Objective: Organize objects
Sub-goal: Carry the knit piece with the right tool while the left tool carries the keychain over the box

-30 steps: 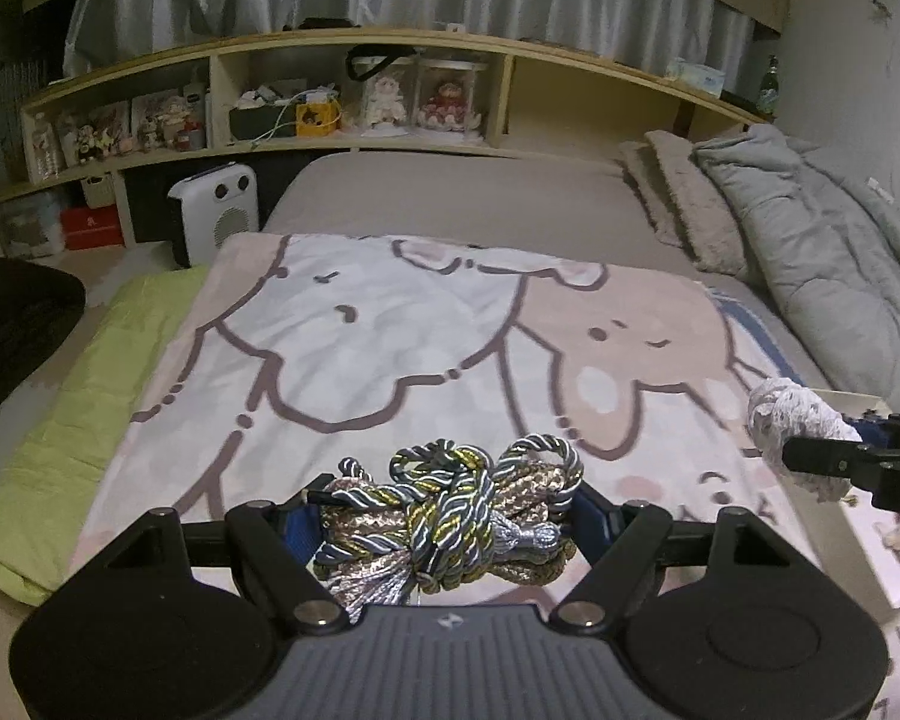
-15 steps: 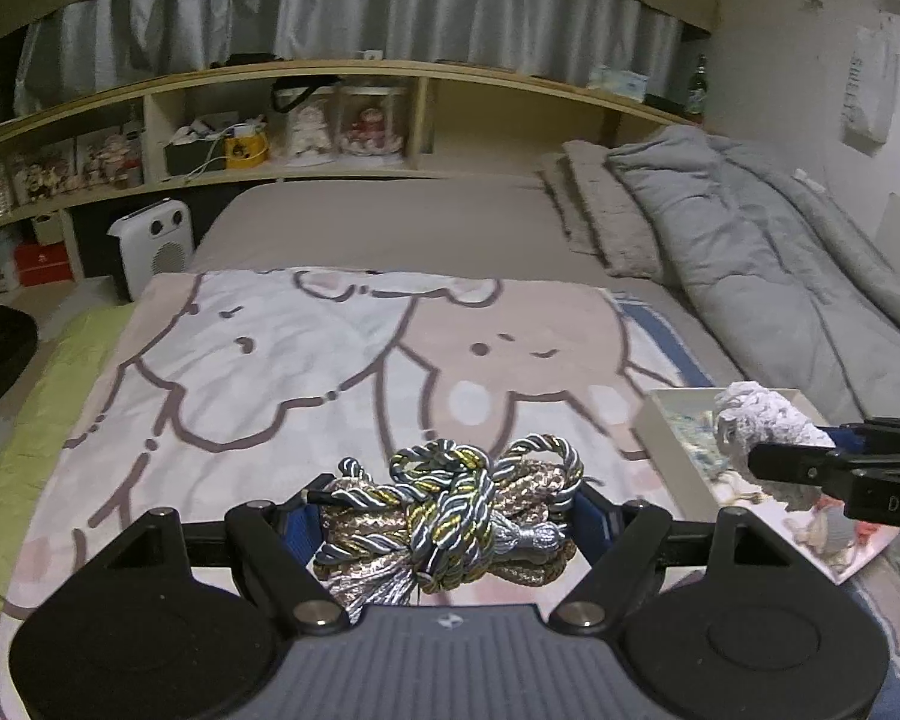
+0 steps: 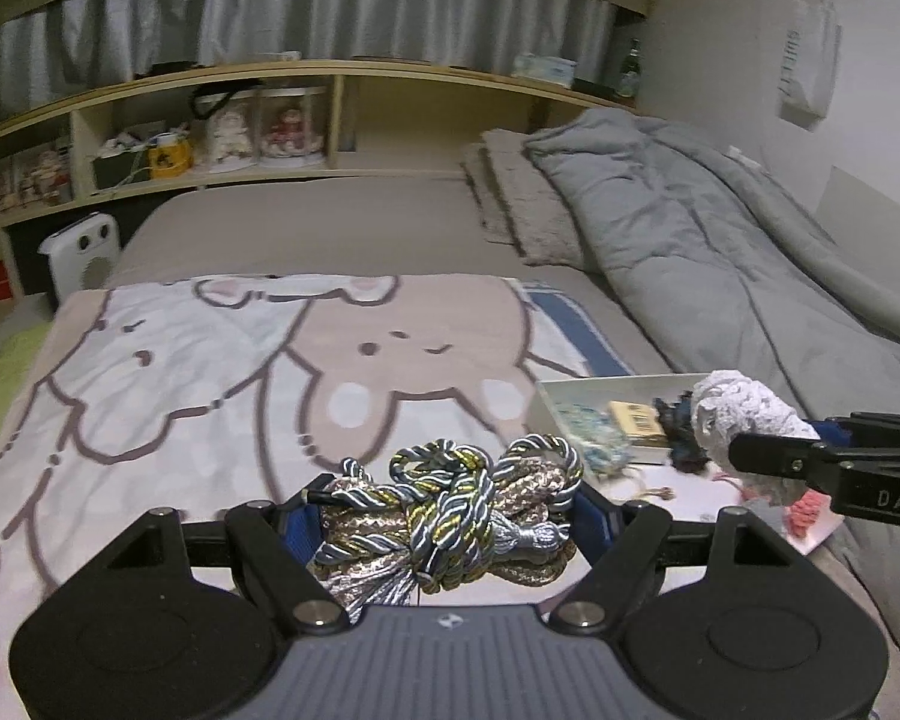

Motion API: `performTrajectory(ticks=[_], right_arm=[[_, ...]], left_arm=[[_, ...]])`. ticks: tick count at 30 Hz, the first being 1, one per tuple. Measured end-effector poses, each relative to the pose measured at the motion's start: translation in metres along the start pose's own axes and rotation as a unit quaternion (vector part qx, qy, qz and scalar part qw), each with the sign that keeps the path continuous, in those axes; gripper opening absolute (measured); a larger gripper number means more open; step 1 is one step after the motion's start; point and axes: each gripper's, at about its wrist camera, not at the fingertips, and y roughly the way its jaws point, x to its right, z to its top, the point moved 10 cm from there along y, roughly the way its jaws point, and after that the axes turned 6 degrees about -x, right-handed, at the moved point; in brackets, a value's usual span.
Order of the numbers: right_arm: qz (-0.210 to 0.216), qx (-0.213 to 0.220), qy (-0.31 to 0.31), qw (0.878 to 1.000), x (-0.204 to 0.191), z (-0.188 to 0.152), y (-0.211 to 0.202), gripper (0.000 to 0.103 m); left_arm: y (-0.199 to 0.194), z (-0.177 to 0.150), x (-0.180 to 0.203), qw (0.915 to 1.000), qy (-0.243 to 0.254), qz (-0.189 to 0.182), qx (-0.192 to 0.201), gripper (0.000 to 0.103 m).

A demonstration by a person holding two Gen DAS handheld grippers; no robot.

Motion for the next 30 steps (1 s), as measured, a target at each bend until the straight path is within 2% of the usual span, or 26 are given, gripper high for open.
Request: performTrajectory(ticks=[14,21,27,30], right_arm=[[-0.033,-0.006,0.034,0.999,0.067,-0.024,-0.014,0.037],[-0.04,-0.014,0.061,0.997,0.094,-0.041,-0.009,0.037],[-0.04,-0.021,0.079,0.996,0.112,-0.051,-0.002,0.037],[-0.036,-0.027,0.086,0.995,0.118,-0.055,0.004,0.037]], left_arm=[[0.035,0.003,0.087,0.9977,0.036,-0.056,-0.012,0.079],[0.059,-0.003,0.128,0.9935,0.067,-0.09,-0.019,0.079],[0.086,-0.019,0.167,0.9779,0.161,-0.13,-0.034,0.079],[0.101,-0.027,0.179,0.9693,0.192,-0.146,-0.048,0.079]])
